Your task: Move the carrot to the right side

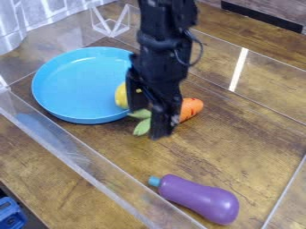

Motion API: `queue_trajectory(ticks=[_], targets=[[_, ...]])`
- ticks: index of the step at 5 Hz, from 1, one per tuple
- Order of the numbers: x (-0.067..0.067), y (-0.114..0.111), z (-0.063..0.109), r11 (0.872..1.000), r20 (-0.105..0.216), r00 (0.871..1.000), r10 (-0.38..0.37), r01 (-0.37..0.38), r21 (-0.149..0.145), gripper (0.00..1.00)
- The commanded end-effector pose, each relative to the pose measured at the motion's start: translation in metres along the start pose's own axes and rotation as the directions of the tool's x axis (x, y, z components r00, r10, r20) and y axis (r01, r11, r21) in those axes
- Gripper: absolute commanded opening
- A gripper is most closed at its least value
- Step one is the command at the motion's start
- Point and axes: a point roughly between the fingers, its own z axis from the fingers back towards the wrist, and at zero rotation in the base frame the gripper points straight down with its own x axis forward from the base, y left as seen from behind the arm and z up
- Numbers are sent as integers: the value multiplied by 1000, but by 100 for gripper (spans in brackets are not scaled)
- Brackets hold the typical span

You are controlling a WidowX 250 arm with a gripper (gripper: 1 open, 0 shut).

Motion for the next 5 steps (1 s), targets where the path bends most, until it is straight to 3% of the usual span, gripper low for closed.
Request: queue_trajectory(ticks=[1, 3, 4, 5], targets=[[14, -10, 1, 999, 47, 999, 19, -21, 49, 100], [26, -35, -28, 992, 39, 996, 77, -80, 93, 100], [23, -23, -31, 991, 44, 996, 82, -86, 102, 0], [20, -11, -29, 990, 45, 995, 92, -97, 106, 0]])
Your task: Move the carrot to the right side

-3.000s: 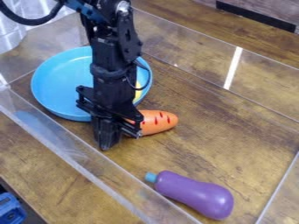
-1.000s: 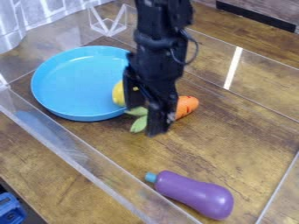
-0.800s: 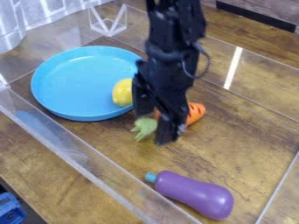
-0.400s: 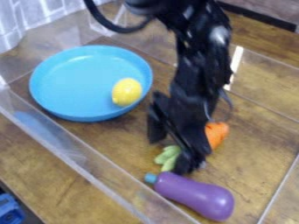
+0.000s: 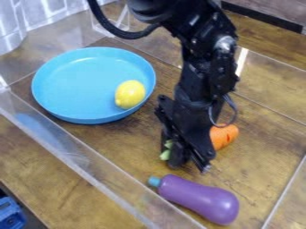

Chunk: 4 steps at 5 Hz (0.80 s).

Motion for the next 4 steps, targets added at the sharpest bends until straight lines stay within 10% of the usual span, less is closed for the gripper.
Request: queue_trajectory(ticks=[1, 4], targets=[[9, 13, 33, 999, 56, 998, -26, 23, 39, 0], [16, 2, 74, 991, 40, 999, 9, -14, 131, 0]])
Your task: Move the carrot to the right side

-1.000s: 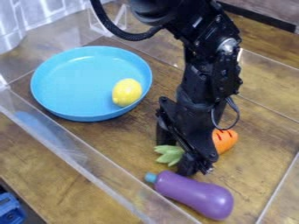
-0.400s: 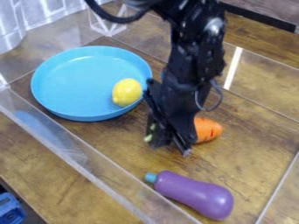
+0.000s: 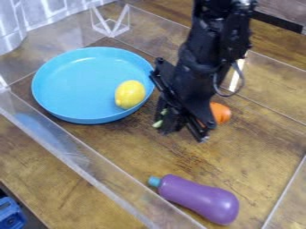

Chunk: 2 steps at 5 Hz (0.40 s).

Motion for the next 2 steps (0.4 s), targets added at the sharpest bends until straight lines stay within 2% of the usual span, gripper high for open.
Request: queue_trajectory(ticks=[1, 2], targets=[[14, -6, 27, 997, 81, 994, 67, -69, 21, 0], [21, -14, 35, 997, 95, 994, 57, -61, 46, 0]])
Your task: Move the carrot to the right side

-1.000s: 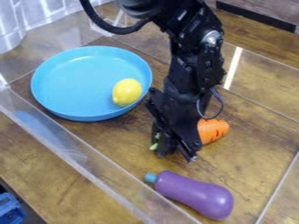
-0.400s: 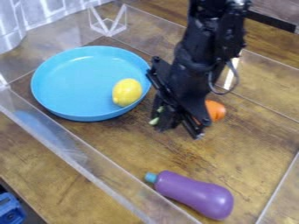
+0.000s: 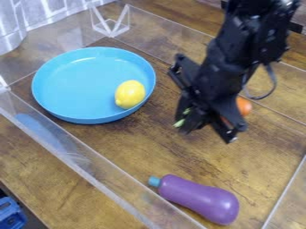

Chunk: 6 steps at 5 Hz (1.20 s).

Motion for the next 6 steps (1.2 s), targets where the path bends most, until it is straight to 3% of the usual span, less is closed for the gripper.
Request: queue_trajectory(ticks=[1, 3, 4, 5, 6], targets=[[18, -12, 21, 1000, 70, 998, -3, 3, 7, 0], [24, -21, 29, 998, 90, 995, -48, 45, 35, 0], [24, -11, 27, 992, 118, 985, -124, 119, 51, 0], [8, 10, 18, 988, 92, 985, -147, 142, 60, 0], [-10, 43, 8, 984, 97, 981, -171, 166, 59, 0]])
